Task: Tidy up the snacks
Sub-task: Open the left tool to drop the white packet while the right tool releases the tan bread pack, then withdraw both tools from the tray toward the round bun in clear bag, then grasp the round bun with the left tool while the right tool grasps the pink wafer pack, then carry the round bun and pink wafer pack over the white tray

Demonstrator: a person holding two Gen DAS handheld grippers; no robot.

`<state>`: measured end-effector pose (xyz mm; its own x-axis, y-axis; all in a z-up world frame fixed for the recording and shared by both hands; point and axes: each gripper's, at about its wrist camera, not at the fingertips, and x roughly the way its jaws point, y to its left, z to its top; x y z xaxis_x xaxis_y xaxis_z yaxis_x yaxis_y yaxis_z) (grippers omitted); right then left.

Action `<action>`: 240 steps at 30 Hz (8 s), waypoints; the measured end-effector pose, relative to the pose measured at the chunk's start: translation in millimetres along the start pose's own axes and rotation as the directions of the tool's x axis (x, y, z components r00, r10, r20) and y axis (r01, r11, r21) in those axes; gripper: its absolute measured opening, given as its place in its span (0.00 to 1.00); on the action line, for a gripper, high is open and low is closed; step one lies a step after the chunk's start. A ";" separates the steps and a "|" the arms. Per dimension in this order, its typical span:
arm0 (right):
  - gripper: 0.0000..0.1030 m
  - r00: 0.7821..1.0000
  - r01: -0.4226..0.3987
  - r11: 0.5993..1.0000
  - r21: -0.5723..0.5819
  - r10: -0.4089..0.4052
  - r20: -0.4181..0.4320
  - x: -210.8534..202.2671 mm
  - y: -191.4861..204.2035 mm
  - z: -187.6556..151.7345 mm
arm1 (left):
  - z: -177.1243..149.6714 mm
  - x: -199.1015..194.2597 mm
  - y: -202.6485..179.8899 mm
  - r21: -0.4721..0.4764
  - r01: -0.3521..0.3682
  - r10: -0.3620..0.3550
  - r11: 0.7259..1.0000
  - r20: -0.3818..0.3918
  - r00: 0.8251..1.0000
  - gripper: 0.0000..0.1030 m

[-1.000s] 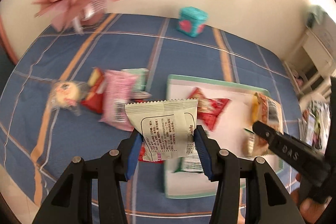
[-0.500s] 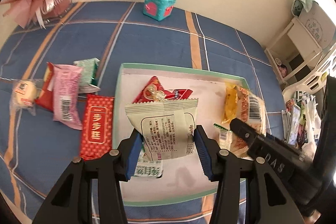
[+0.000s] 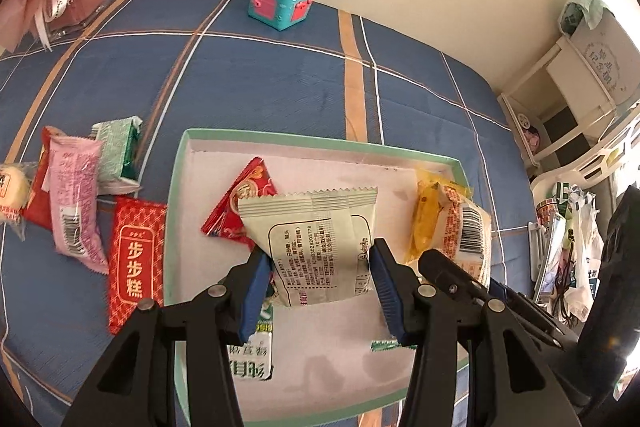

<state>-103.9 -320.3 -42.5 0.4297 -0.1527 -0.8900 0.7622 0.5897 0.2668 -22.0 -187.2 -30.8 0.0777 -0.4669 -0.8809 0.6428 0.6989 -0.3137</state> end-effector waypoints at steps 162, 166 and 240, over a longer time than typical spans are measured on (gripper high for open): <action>0.38 0.982 -0.186 0.933 -0.308 0.178 -0.054 81.7 253.7 -50.6 | 24.3 -37.6 301.4 -0.429 -0.232 0.274 0.873 0.039 0.961 0.53; 0.38 0.983 -0.184 0.935 -0.303 0.179 -0.043 71.0 250.4 -47.5 | 23.4 -45.7 297.3 -0.428 -0.234 0.282 0.873 0.052 0.958 0.50; 0.38 1.000 -0.018 0.999 -0.047 0.018 0.008 -10.0 36.3 -2.9 | -9.6 -1.9 28.4 -0.021 -0.071 0.071 0.997 0.017 0.997 0.51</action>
<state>-81.9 -295.1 -25.0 0.4471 -0.1481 -0.8821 0.7310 0.6289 0.2649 -11.2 -161.3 -41.4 0.1360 -0.4252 -0.8948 0.6195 0.7414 -0.2581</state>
